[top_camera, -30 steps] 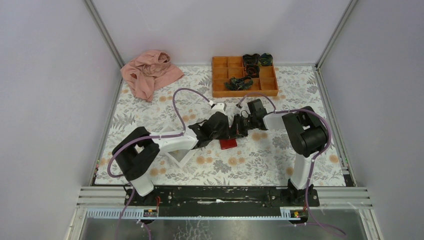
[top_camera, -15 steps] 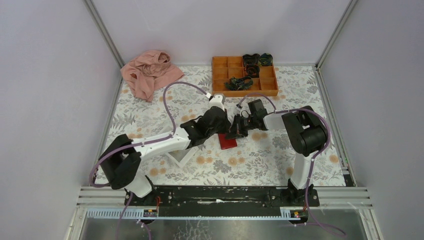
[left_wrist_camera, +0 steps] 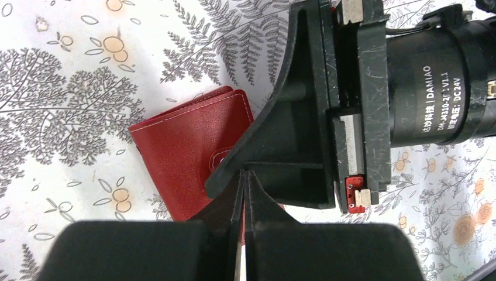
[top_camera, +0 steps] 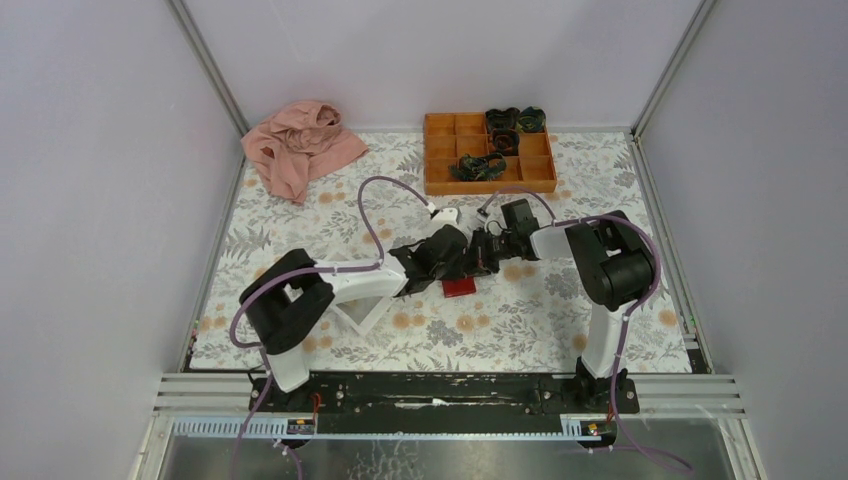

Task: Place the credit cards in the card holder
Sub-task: Close the card holder at the center of the board.

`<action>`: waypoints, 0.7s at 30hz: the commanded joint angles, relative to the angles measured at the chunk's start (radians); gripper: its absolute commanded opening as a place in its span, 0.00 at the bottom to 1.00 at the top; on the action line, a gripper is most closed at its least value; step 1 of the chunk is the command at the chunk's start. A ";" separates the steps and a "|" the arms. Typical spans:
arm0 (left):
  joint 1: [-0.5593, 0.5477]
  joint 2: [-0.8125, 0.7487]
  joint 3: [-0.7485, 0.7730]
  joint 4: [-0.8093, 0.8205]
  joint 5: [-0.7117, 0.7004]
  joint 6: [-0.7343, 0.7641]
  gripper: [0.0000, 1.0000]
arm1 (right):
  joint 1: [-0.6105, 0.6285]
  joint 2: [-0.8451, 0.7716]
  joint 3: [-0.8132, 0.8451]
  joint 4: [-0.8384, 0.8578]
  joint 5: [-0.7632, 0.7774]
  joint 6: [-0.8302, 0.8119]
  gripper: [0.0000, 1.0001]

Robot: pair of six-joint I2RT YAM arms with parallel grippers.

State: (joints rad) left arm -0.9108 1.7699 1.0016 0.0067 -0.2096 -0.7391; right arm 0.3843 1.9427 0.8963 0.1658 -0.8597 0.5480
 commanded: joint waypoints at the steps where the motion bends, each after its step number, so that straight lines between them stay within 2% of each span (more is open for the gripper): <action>1: -0.030 0.096 -0.021 0.020 0.079 -0.041 0.00 | 0.008 0.069 -0.039 -0.100 0.174 -0.040 0.09; 3: -0.030 0.041 -0.048 0.053 0.048 -0.031 0.00 | 0.008 0.068 -0.036 -0.103 0.177 -0.042 0.09; 10: -0.025 -0.083 0.003 -0.001 -0.070 0.005 0.00 | 0.008 0.060 -0.027 -0.112 0.176 -0.043 0.10; 12: -0.025 -0.140 -0.019 0.011 -0.108 -0.005 0.03 | 0.007 0.055 -0.023 -0.116 0.168 -0.049 0.12; 13: -0.025 -0.160 -0.029 0.013 -0.125 -0.009 0.05 | 0.008 0.049 -0.019 -0.116 0.165 -0.052 0.14; 16: -0.025 -0.188 -0.053 0.008 -0.155 -0.020 0.07 | 0.008 0.024 -0.013 -0.115 0.142 -0.059 0.31; 19: -0.025 -0.197 -0.068 0.001 -0.173 -0.034 0.07 | 0.010 -0.001 -0.004 -0.113 0.118 -0.057 0.38; 21: -0.025 -0.202 -0.077 0.001 -0.177 -0.038 0.07 | 0.009 -0.018 -0.003 -0.112 0.108 -0.053 0.39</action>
State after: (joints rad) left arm -0.9352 1.5738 0.9627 0.0090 -0.3279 -0.7582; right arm 0.3828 1.9232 0.9119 0.1490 -0.8783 0.5468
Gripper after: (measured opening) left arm 0.070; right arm 0.377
